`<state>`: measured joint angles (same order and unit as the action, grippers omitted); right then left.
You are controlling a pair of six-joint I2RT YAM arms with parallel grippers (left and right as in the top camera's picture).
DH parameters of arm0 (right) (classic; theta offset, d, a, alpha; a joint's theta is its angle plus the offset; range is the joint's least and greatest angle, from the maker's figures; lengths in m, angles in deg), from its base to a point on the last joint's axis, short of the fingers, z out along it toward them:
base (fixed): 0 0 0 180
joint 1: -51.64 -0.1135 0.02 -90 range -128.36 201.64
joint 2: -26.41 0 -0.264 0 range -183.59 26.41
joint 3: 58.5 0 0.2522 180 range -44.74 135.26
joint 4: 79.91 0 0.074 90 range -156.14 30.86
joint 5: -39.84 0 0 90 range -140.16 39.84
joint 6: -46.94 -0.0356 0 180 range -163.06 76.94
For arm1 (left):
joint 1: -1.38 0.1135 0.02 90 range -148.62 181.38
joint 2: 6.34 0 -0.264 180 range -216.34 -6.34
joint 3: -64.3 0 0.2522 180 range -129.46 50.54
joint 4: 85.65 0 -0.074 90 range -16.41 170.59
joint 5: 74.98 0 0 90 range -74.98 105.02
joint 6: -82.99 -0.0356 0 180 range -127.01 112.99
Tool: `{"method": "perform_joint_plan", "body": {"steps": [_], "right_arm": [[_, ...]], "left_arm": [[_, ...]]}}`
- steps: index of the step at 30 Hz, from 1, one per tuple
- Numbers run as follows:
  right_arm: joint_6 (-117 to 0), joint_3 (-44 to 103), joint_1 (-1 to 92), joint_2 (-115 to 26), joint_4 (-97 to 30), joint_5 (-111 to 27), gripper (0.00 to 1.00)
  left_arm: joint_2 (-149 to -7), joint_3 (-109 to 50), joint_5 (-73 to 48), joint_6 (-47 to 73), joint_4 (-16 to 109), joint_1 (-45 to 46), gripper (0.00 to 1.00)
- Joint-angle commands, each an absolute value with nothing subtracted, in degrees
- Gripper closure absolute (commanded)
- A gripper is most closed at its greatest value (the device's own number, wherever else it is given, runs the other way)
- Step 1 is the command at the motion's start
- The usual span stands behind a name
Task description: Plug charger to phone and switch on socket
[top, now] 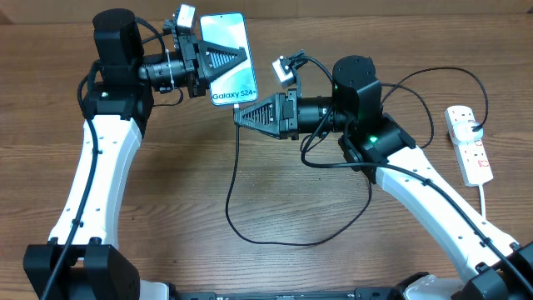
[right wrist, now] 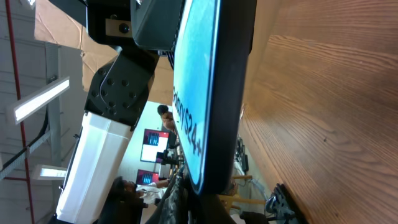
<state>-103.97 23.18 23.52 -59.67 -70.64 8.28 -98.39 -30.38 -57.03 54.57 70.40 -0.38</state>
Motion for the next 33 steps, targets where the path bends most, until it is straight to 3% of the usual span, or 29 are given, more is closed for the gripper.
{"method": "perform_joint_plan", "body": {"steps": [1, 33], "right_arm": [[-104.6, 24.6, 24.0, -58.7, -71.5, 6.0, 0.96], [-107.4, 24.6, 24.1, -58.7, -72.7, -1.3, 0.96]], "left_arm": [[-97.8, -31.1, -58.3, 54.1, 71.0, -0.1, 0.96], [-97.8, -31.1, -60.1, 51.6, 71.0, -1.3, 0.96]]}}
